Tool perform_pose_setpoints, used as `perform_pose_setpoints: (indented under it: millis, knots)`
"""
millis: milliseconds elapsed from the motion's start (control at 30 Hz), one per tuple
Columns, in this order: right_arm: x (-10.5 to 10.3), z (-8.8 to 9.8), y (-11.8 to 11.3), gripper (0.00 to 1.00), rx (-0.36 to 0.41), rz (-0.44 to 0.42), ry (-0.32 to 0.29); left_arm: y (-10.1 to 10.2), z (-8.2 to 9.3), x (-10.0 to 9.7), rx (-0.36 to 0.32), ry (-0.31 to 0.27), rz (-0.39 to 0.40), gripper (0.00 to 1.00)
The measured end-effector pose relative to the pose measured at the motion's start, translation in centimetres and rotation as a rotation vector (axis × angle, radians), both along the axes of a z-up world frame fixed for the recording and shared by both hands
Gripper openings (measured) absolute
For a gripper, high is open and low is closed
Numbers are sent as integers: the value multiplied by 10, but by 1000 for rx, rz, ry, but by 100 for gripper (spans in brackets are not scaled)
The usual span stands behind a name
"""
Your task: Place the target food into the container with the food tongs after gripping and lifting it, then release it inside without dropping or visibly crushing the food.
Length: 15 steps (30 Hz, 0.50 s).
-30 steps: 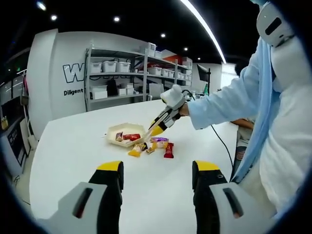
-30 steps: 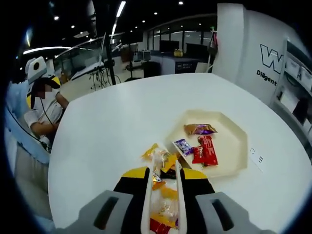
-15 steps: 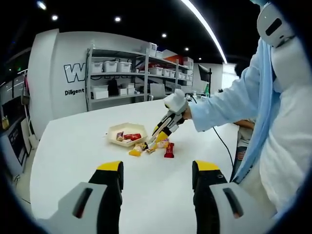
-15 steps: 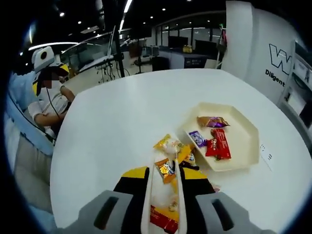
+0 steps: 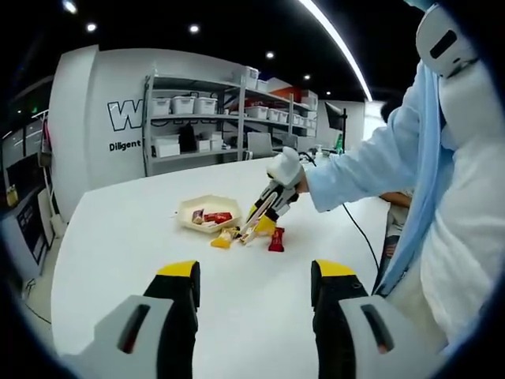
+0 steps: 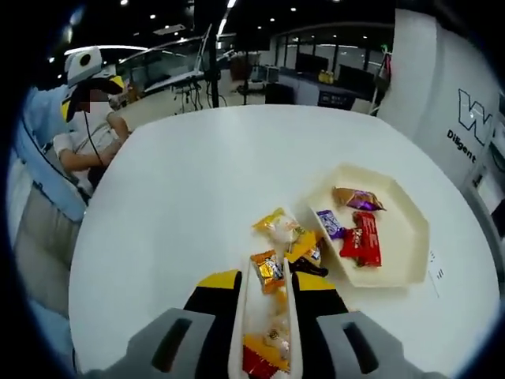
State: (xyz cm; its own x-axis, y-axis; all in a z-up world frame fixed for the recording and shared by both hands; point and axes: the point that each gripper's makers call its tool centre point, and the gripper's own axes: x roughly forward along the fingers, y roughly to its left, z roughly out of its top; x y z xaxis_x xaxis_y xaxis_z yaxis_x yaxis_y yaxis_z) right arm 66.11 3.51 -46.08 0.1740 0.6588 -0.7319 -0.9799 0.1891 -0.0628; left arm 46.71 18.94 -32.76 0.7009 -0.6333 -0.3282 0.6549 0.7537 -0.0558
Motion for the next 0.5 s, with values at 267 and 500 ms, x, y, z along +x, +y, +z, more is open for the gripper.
perform_pose_setpoints:
  millis: [267, 500]
  knots:
    - [-8, -7, 2, 18, -37, 66, 6, 0, 1, 1, -2, -3, 11, 54]
    - [-9, -8, 3, 18, -50, 69, -3, 0, 1, 3, -3, -1, 7, 54]
